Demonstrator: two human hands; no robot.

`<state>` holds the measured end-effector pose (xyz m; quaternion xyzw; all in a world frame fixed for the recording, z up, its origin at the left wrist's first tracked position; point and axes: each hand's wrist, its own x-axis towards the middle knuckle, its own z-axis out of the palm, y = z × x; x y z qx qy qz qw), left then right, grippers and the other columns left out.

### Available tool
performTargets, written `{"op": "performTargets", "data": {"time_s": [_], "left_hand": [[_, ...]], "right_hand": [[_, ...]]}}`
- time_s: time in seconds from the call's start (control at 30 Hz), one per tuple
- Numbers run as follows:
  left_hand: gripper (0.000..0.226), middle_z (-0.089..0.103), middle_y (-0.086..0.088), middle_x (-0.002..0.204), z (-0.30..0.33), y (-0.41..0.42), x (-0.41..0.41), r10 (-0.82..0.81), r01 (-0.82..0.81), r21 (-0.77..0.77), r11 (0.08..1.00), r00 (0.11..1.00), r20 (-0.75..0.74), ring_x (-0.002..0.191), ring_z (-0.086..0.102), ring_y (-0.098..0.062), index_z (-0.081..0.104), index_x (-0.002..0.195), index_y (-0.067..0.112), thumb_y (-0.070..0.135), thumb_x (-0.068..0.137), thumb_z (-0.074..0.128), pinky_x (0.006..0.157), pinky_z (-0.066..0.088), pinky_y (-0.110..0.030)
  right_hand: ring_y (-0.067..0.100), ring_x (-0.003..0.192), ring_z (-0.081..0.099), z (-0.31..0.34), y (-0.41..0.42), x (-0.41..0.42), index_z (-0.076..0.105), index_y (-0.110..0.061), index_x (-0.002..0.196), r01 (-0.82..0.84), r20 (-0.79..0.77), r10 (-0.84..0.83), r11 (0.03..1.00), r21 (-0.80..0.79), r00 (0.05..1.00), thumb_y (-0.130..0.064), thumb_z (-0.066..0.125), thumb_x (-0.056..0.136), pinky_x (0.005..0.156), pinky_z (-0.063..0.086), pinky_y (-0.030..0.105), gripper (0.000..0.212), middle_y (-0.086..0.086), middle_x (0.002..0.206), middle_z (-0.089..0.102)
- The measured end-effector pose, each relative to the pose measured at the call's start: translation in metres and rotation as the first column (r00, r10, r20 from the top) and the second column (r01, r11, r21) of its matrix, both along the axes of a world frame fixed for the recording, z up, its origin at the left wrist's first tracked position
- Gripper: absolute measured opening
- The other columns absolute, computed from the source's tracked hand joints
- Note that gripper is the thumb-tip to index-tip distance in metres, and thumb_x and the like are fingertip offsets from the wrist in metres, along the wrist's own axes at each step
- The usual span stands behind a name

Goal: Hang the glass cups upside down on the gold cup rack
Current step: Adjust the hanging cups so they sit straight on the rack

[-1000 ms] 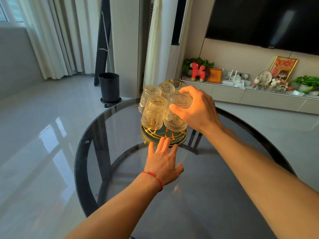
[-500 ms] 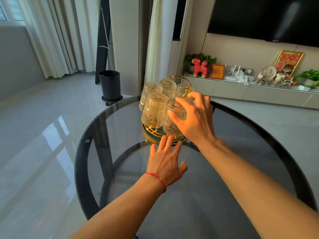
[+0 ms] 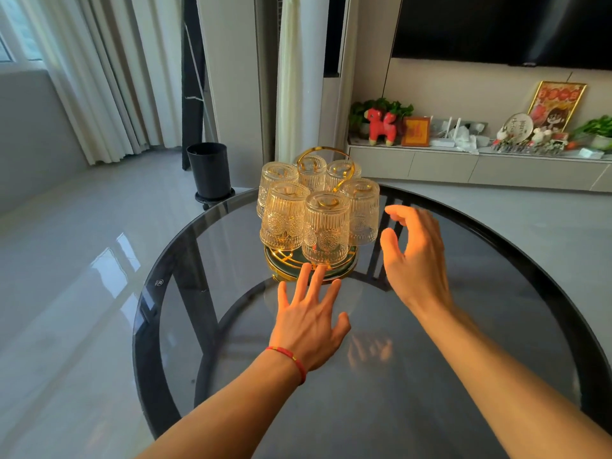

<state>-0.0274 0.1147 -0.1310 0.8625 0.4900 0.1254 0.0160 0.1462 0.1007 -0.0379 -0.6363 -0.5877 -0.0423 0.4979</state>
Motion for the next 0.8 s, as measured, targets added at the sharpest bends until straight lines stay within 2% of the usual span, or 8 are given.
{"op": "performTargets", "data": {"time_s": [0.13,0.23,0.33,0.43,0.5,0.6,0.7,0.8], "left_hand": [[0.067,0.011,-0.007,0.168,0.001,0.0,0.003,0.014,-0.013,0.01,1.0,1.0,-0.009,0.154,-0.005,-0.03,0.028,0.155,0.031,0.061,0.095,0.019,0.119,0.013,-0.067],[0.066,0.013,-0.007,0.168,0.002,-0.001,0.002,0.017,-0.017,0.013,1.0,1.0,-0.009,0.154,-0.004,-0.03,0.03,0.153,0.03,0.06,0.095,0.021,0.119,0.015,-0.066],[0.067,0.012,-0.007,0.168,0.003,-0.001,0.001,0.017,-0.017,0.003,1.0,1.0,0.0,0.154,-0.004,-0.029,0.031,0.153,0.028,0.06,0.095,0.021,0.119,0.014,-0.065],[0.068,0.011,-0.007,0.168,0.003,0.0,0.001,0.015,-0.015,-0.006,1.0,1.0,-0.004,0.154,-0.006,-0.029,0.029,0.154,0.027,0.06,0.095,0.02,0.12,0.012,-0.066],[0.069,0.009,-0.007,0.169,0.003,0.001,0.001,0.013,-0.014,-0.015,1.0,1.0,-0.011,0.154,-0.007,-0.03,0.028,0.155,0.027,0.06,0.095,0.019,0.12,0.01,-0.066],[0.069,0.009,-0.007,0.169,0.002,0.001,0.002,0.011,-0.012,-0.014,1.0,1.0,-0.01,0.154,-0.007,-0.03,0.029,0.154,0.027,0.061,0.094,0.018,0.12,0.01,-0.066],[0.069,0.011,-0.007,0.169,0.001,0.002,0.001,0.013,-0.013,-0.004,1.0,1.0,-0.002,0.154,-0.006,-0.03,0.032,0.153,0.026,0.06,0.094,0.018,0.12,0.012,-0.066],[0.069,0.01,-0.006,0.169,0.0,0.002,0.001,0.015,-0.015,-0.004,1.0,1.0,-0.007,0.154,-0.006,-0.03,0.03,0.153,0.026,0.06,0.094,0.019,0.12,0.012,-0.066]], "right_hand": [[0.035,0.112,0.06,0.013,0.012,0.008,0.066,-0.006,0.125,-0.062,0.155,0.06,0.998,0.009,0.986,-0.006,0.062,0.088,0.093,0.048,0.055,0.037,0.015,0.116,0.063],[0.034,0.122,0.056,0.033,0.032,0.005,0.065,-0.01,0.129,-0.1,0.274,0.104,0.995,-0.027,0.956,-0.011,0.062,0.085,0.098,0.047,0.055,0.044,0.014,0.128,0.059],[0.031,0.13,0.05,0.042,0.05,0.0,0.065,-0.016,0.132,-0.105,0.329,0.139,0.987,-0.12,0.934,-0.018,0.061,0.09,0.105,0.044,0.054,0.042,0.01,0.139,0.056],[0.033,0.135,0.045,0.038,0.062,0.001,0.067,-0.014,0.127,-0.114,0.312,0.168,0.976,-0.184,0.935,-0.018,0.063,0.097,0.109,0.04,0.053,0.031,0.013,0.142,0.054],[0.035,0.139,0.041,0.033,0.064,0.004,0.066,-0.015,0.127,-0.124,0.273,0.183,0.968,-0.22,0.944,-0.02,0.064,0.098,0.113,0.037,0.049,0.03,0.017,0.142,0.051],[0.033,0.132,0.048,0.032,0.063,0.009,0.061,-0.021,0.128,-0.17,0.194,0.224,0.951,-0.257,0.955,-0.027,0.064,0.097,0.109,0.04,0.049,0.032,0.013,0.135,0.054],[0.03,0.126,0.055,0.035,0.062,0.014,0.054,-0.016,0.13,-0.19,0.124,0.229,0.945,-0.266,0.965,-0.028,0.067,0.096,0.106,0.042,0.056,0.039,0.013,0.133,0.054],[0.026,0.13,0.053,0.038,0.061,0.019,0.047,-0.013,0.135,-0.174,0.092,0.203,0.952,-0.251,0.975,-0.029,0.071,0.093,0.107,0.043,0.054,0.051,0.012,0.139,0.054]]}}
